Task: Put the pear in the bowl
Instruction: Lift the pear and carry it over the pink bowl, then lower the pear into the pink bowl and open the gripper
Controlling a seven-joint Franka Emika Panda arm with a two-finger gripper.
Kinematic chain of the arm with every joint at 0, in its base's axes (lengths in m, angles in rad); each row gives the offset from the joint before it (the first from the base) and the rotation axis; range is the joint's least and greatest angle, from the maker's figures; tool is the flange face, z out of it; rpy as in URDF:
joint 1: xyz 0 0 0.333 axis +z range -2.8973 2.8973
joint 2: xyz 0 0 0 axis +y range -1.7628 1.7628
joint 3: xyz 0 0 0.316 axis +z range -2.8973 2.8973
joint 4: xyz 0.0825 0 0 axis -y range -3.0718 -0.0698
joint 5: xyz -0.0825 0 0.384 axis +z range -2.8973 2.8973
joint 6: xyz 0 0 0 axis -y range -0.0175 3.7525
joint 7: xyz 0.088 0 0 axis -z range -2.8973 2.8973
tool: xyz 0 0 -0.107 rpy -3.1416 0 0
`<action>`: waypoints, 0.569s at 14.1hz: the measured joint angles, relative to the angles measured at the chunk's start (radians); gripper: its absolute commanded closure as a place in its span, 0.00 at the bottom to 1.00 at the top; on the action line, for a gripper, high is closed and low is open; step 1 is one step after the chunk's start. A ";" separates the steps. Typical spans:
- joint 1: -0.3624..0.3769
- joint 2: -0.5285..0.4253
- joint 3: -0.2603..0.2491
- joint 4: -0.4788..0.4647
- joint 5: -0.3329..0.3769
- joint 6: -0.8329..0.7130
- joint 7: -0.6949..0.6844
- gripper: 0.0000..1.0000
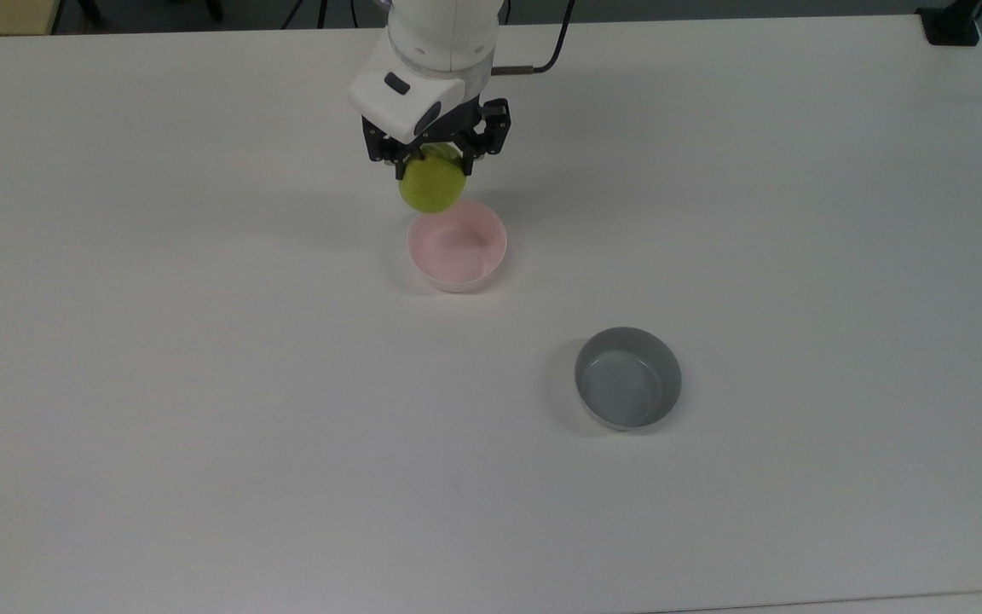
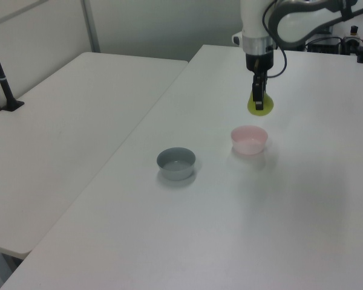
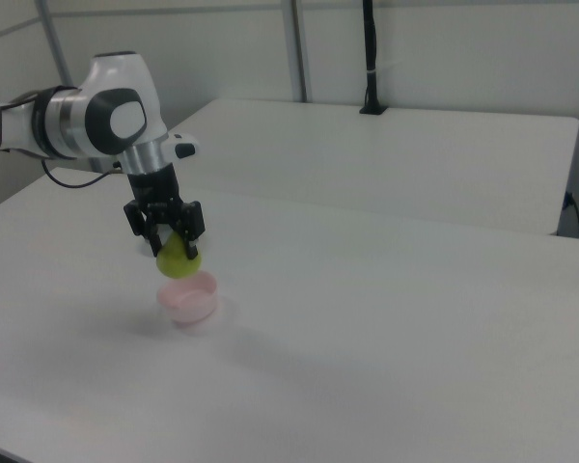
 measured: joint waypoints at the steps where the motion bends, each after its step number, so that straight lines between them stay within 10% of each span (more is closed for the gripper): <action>1: 0.001 0.001 0.000 -0.030 0.000 0.044 0.000 0.62; 8: 0.001 0.051 0.000 -0.097 0.000 0.211 0.000 0.57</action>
